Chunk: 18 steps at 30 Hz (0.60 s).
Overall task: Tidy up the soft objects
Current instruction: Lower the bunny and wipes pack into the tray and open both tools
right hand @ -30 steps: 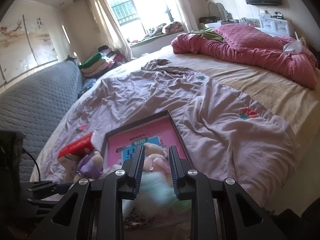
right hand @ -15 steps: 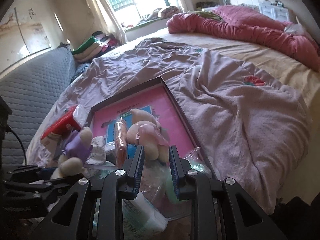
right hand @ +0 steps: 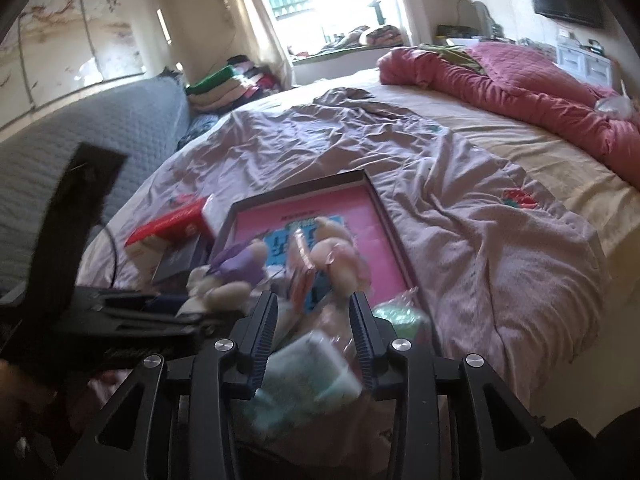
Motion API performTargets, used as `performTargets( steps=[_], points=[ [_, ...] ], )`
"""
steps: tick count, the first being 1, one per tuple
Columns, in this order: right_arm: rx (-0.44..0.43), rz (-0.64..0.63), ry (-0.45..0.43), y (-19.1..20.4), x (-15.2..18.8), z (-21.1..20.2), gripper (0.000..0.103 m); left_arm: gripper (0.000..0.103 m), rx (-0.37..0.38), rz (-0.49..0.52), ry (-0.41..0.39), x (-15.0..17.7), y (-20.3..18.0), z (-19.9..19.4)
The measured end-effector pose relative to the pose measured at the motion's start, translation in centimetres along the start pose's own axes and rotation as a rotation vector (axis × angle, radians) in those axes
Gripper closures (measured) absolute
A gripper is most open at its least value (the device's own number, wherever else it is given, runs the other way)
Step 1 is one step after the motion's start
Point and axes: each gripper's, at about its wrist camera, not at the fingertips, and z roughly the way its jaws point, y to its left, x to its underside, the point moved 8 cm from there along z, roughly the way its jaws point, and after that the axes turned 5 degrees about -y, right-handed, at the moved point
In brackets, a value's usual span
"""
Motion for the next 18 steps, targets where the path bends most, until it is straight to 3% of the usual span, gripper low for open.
performTargets(
  steps=[10,18],
  points=[
    [0.01,-0.05,0.073,0.0,3.1,-1.3,0.063,0.05,-0.029,0.009,-0.004,0.0,0.0,0.2],
    [0.038,-0.087,0.121,0.0,4.5,0.1,0.063,0.05,-0.037,0.011,-0.007,-0.1,0.1,0.2]
  ],
)
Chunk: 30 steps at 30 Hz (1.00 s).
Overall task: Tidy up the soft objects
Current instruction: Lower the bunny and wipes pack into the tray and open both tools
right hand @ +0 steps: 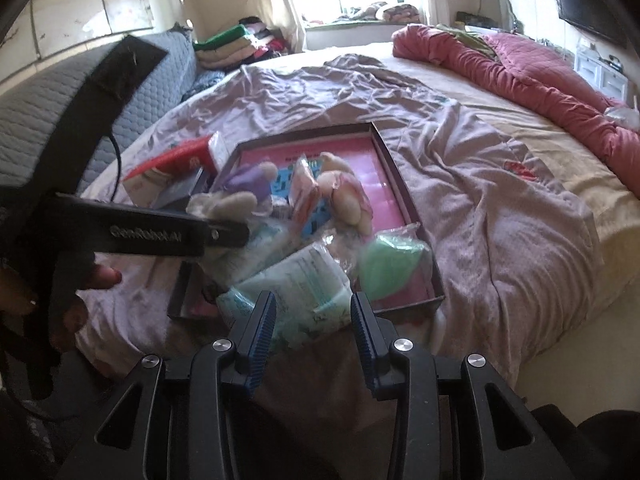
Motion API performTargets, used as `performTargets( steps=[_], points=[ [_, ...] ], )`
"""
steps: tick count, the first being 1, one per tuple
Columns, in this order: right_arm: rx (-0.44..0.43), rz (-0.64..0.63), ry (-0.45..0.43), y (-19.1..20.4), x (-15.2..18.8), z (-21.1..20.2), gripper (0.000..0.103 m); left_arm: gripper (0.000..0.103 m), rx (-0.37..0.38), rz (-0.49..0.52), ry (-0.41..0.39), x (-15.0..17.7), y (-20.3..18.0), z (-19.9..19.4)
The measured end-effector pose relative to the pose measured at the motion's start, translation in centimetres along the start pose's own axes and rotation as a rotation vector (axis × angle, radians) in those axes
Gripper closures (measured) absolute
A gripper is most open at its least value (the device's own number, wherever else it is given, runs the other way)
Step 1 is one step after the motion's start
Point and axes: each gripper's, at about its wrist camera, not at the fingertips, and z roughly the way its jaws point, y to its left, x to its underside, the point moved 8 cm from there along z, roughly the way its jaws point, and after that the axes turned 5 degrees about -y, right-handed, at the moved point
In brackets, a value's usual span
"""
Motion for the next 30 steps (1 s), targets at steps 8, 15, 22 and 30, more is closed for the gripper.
performTargets(
  steps=[8,15,22,30],
  points=[
    [0.035,-0.013,0.007,-0.7,0.1,1.7,0.057,0.046,0.004,-0.004,0.0,-0.1,0.0,0.2],
    [0.054,-0.062,-0.023,-0.8,-1.0,3.1,0.051,0.045,0.005,-0.01,-0.002,-0.5,0.2,0.6],
    [0.064,-0.104,-0.065,-0.9,-2.0,4.7,0.047,0.043,0.002,-0.014,0.003,-0.9,0.5,1.2],
    [0.08,-0.176,-0.068,-0.6,-2.3,6.9,0.047,0.039,-0.001,-0.015,0.004,-1.2,0.7,1.4]
  ],
)
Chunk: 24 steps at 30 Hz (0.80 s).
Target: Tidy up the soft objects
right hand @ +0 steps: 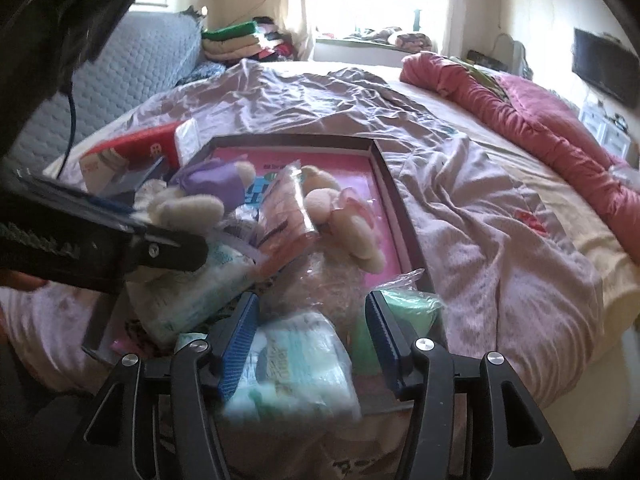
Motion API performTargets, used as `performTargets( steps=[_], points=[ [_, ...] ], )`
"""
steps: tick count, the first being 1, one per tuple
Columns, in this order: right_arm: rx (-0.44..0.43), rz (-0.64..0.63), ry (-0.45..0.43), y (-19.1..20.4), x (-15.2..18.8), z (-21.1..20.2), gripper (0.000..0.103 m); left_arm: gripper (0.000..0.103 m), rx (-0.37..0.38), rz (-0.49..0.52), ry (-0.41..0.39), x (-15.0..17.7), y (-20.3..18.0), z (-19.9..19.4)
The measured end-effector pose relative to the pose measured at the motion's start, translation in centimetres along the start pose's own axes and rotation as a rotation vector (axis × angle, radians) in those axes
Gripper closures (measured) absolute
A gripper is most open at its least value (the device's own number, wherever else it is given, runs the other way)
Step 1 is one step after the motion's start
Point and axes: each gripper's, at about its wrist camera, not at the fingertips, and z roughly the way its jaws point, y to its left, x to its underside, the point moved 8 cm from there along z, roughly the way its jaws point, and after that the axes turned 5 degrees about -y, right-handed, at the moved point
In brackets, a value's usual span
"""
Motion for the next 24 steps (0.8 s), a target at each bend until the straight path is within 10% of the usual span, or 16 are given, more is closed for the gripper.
performTargets(
  steps=[24],
  points=[
    [-0.033,0.104,-0.051,-0.5,-1.6,-4.0,0.045,0.026,0.029,-0.02,-0.083,-0.9,0.4,-4.4]
  ],
)
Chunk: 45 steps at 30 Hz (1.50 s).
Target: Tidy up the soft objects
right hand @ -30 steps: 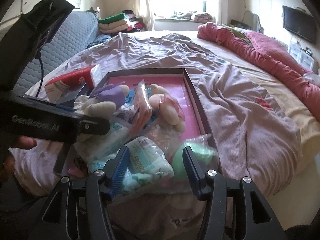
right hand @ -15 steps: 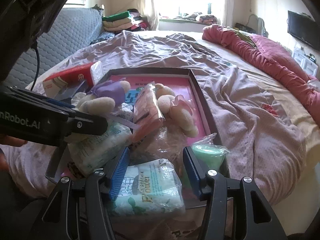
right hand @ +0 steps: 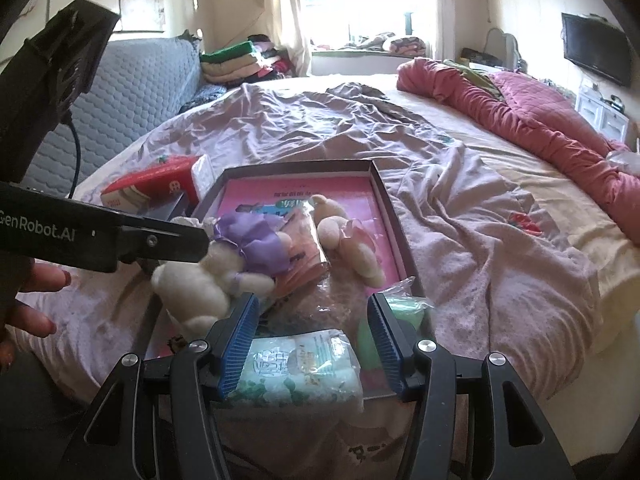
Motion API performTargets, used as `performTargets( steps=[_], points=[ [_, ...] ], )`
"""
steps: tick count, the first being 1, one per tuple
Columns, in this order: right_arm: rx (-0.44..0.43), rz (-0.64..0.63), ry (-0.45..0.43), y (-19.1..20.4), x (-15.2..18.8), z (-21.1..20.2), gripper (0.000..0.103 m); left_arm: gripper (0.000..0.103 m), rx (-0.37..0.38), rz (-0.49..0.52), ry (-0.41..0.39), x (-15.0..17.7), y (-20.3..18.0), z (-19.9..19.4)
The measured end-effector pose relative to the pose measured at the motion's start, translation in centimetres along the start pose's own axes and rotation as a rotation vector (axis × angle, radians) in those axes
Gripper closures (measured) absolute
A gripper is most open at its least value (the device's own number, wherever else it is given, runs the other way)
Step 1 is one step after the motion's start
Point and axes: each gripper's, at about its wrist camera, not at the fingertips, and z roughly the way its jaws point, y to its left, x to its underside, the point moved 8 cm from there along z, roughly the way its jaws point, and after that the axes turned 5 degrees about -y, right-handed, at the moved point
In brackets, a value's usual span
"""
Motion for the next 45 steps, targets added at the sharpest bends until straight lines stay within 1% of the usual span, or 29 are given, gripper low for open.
performTargets(
  steps=[6,8,11,12,13,14,17,24,27,30,38,43,45],
  points=[
    [0.002,0.04,-0.006,0.3,-0.8,-2.1,0.04,0.025,-0.01,-0.008,-0.03,0.5,0.5,-2.2],
    [-0.011,0.052,-0.006,0.9,-1.2,-3.0,0.04,0.025,-0.016,-0.012,-0.033,0.9,0.8,-2.8],
    [0.013,0.033,-0.006,1.6,-1.7,-4.0,0.039,0.025,-0.031,-0.017,-0.033,1.8,1.2,-3.7],
    [0.007,0.028,-0.011,2.0,-1.9,-4.4,0.038,0.024,-0.044,-0.014,-0.039,2.1,1.3,-4.2],
    [0.001,0.02,-0.021,2.5,-2.1,-5.0,0.03,0.024,-0.052,-0.012,-0.044,2.4,1.5,-4.5],
    [0.008,0.016,-0.024,2.7,-2.2,-5.3,0.026,0.024,-0.058,-0.012,-0.048,2.6,1.6,-4.9],
    [-0.001,0.023,-0.029,3.6,-2.5,-6.4,0.026,0.024,-0.083,-0.019,-0.062,3.5,2.1,-6.1],
    [0.037,0.02,-0.041,5.0,-2.6,-8.2,0.022,0.023,-0.13,-0.033,-0.086,5.6,3.0,-8.4],
    [0.024,0.022,-0.048,5.7,-2.8,-8.6,0.022,0.023,-0.149,-0.055,-0.082,6.9,3.5,-8.9],
    [0.02,0.002,-0.046,6.7,-2.8,-8.8,0.022,0.023,-0.174,-0.063,-0.083,7.5,4.1,-9.4],
    [-0.003,-0.021,-0.047,8.7,-2.5,-9.9,0.022,0.023,-0.209,-0.114,-0.097,9.1,5.0,-11.1],
    [0.005,-0.016,-0.046,9.0,-2.0,-10.8,0.022,0.023,-0.221,-0.123,-0.103,9.8,4.9,-12.4],
    [0.021,-0.019,-0.044,9.0,-1.8,-11.1,0.022,0.023,-0.235,-0.126,-0.111,10.1,4.9,-12.9]
  ],
)
